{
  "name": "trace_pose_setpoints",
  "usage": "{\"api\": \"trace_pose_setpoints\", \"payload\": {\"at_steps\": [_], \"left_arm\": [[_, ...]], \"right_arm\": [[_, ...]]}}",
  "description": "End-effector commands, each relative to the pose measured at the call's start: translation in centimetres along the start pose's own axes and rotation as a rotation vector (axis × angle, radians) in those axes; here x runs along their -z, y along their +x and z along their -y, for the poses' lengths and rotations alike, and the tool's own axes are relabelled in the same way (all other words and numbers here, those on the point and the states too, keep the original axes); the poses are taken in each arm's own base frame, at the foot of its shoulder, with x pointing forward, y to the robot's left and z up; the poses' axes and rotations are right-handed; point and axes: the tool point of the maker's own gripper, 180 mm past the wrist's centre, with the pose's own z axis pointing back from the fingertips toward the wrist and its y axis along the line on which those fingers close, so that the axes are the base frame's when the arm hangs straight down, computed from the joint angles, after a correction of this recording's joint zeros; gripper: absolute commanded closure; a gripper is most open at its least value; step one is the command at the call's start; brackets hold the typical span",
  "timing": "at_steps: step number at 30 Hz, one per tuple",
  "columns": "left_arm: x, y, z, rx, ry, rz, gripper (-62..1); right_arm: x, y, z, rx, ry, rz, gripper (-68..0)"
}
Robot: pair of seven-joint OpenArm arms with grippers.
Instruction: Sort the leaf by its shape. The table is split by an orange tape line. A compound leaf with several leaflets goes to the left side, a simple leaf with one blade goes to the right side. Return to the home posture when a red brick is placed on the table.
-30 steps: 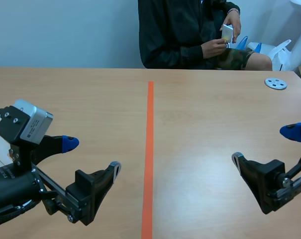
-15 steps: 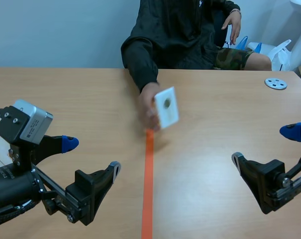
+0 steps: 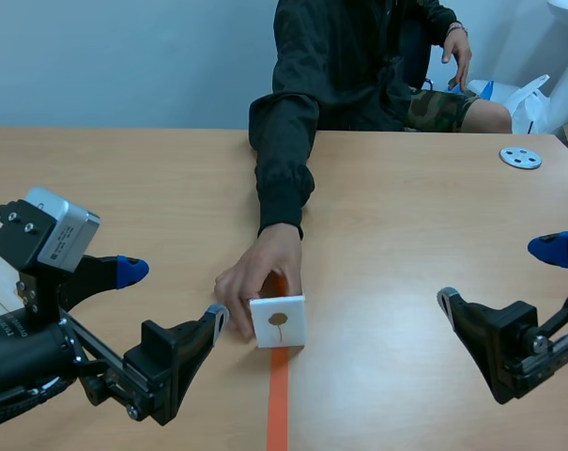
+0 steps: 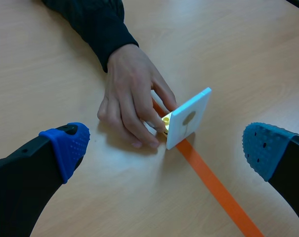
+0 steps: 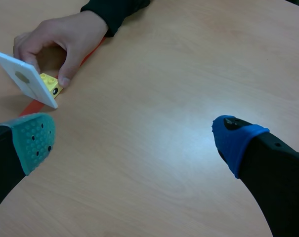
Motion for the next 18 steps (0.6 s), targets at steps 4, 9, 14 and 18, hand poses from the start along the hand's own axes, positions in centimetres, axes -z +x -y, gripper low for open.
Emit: {"api": "trace_pose_setpoints", "payload": {"at_steps": [4,9,14,18], "left_arm": [[0.1,1.8,0.1,0.011,-0.008,0.057,-62.3],[0.1,1.8,0.2,0.012,-0.013,0.056,-62.3],[0.2,1.7,0.9,0.018,-0.039,0.052,-62.3],[0.4,1.3,1.6,0.038,-0.064,0.038,-62.3]], "right_arm": [[0.1,1.1,0.1,-0.010,-0.001,0.033,-67.9],[0.1,1.1,0.1,-0.010,-0.001,0.033,-67.9],[0.1,1.1,0.1,-0.010,-0.001,0.033,-67.9],[0.1,1.1,0.1,-0.010,-0.001,0.033,-67.9]]}}
